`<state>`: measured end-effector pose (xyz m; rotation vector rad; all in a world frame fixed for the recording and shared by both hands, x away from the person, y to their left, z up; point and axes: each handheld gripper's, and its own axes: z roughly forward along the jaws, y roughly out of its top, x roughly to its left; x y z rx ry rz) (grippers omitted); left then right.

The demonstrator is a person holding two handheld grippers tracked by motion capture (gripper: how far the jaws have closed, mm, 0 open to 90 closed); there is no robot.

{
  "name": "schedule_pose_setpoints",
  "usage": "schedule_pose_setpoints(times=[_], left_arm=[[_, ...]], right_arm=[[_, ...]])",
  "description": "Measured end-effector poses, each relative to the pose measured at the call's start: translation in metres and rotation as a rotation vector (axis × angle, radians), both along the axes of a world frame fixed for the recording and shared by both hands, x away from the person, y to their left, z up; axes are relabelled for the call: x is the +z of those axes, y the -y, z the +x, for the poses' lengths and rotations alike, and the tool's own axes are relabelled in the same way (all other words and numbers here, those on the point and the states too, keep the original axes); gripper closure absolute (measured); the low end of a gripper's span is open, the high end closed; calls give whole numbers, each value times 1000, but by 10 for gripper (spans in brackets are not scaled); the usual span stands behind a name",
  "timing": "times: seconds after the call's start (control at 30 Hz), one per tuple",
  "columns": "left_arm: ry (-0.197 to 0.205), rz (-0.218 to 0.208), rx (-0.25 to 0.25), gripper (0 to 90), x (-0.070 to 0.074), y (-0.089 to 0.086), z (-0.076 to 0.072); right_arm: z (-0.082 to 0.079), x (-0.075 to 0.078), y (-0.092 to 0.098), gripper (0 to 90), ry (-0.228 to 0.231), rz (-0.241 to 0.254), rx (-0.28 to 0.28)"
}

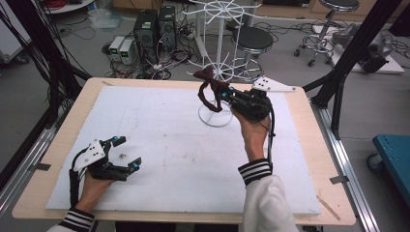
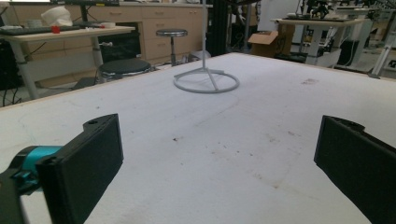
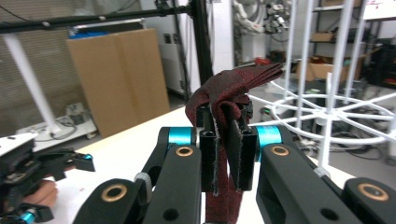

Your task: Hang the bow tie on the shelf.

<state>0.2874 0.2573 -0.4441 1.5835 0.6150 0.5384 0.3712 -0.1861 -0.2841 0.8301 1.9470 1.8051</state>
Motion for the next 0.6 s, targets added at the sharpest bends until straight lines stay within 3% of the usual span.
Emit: schedule_pose_setpoints(times=[0.5,0.6], left_arm=[[2,7,1,17,-2,0,0],[0,7,-1,17,-2,1,0]], right_arm=[[-6,-24,17,846,-51,28,-40],[-6,-29,20,846,-67,55,-43]])
